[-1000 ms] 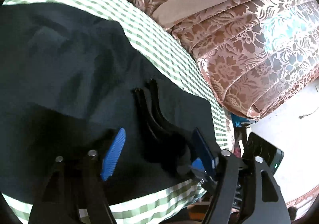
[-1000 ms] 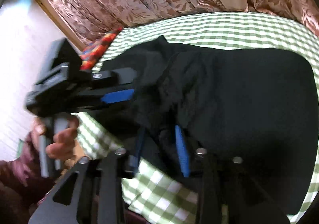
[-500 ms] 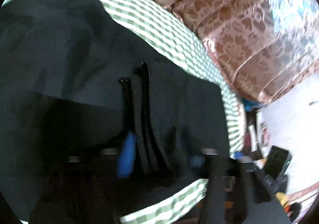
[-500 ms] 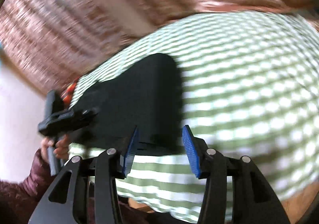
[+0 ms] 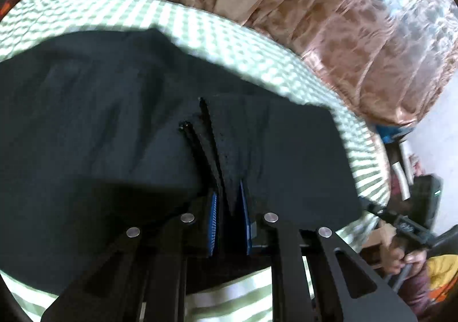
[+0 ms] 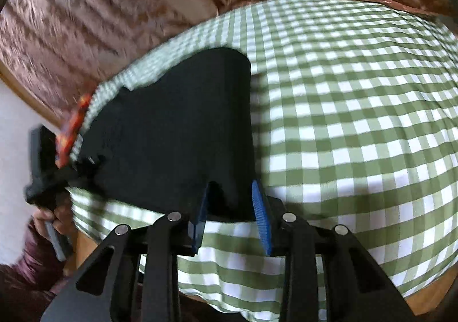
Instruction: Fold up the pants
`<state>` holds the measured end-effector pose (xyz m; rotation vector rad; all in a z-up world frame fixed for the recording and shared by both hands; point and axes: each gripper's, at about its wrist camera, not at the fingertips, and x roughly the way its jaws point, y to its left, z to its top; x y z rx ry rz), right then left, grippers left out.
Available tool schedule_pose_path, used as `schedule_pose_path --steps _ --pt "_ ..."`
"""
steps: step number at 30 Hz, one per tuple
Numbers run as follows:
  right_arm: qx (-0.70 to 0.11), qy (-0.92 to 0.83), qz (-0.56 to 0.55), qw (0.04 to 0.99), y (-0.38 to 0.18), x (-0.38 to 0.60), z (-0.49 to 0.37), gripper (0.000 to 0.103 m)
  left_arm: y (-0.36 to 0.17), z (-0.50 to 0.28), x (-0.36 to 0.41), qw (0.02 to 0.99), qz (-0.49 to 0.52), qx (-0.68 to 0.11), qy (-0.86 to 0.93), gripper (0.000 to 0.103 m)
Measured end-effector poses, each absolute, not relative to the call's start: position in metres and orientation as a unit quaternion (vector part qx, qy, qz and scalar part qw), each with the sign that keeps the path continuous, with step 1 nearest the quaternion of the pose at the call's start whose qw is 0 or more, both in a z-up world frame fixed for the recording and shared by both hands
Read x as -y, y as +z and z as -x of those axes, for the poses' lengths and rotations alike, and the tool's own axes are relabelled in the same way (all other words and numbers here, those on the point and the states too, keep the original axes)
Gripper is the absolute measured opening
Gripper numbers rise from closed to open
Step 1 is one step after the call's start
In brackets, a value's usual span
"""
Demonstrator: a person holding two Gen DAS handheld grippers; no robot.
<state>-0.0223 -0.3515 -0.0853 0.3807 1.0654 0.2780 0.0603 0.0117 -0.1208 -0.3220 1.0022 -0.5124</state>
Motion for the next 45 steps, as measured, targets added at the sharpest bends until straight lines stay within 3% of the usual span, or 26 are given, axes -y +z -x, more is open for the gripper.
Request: schedule_pose_path --steps 3,5,7,8,18,20,23,28,29,31,37,44,45 --pt "-0.498 0.132 -0.17 0.84 -0.075 0.357 0.021 0.031 -0.117 -0.064 -0.019 0.827 0.182 -0.468 -0.253 0.017" --pt "-0.485 0.13 -0.161 0.85 -0.062 0.362 0.015 0.031 -0.111 -0.064 -0.022 0.828 0.196 -0.455 -0.264 0.048" --pt "-0.472 0.131 -0.159 0.857 -0.05 0.362 0.006 0.032 -0.108 -0.068 -0.031 0.82 0.23 -0.444 -0.278 0.059" --pt "-0.466 0.131 -0.159 0.86 -0.046 0.361 0.0 0.037 -0.107 -0.071 -0.033 0.814 0.248 -0.444 -0.281 0.06" --pt "-0.435 0.119 -0.171 0.876 -0.044 0.327 -0.096 0.048 -0.115 -0.115 -0.034 0.795 0.29 -0.461 -0.266 0.059" --pt "-0.461 0.088 -0.166 0.867 -0.067 0.326 -0.112 0.049 -0.117 -0.12 -0.028 0.806 0.266 -0.463 -0.254 0.026" --pt "-0.456 0.081 -0.166 0.871 -0.094 0.327 -0.111 0.049 -0.109 -0.103 -0.02 0.843 0.213 -0.433 -0.238 0.012" --pt "-0.434 0.077 -0.153 0.885 -0.093 0.324 -0.101 0.05 -0.109 -0.077 0.001 0.883 0.101 -0.423 -0.178 0.012" --pt "-0.433 0.076 -0.151 0.886 -0.091 0.324 -0.1 0.054 -0.106 -0.073 0.003 0.889 0.089 -0.417 -0.167 0.012" --pt "-0.431 0.078 -0.145 0.887 -0.087 0.321 -0.099 0.063 -0.099 -0.066 0.004 0.901 0.07 -0.403 -0.144 0.012" --pt "-0.424 0.082 -0.139 0.891 -0.065 0.31 -0.091 0.064 -0.082 -0.053 -0.003 0.914 0.053 -0.382 -0.124 0.013" --pt "-0.418 0.168 -0.104 0.887 -0.042 0.262 -0.068 0.044 -0.07 -0.04 -0.015 0.922 0.054 -0.368 -0.103 0.014" --pt "-0.422 0.179 -0.096 0.884 -0.042 0.253 -0.066 0.041 -0.069 -0.04 -0.015 0.923 0.054 -0.368 -0.1 0.019"
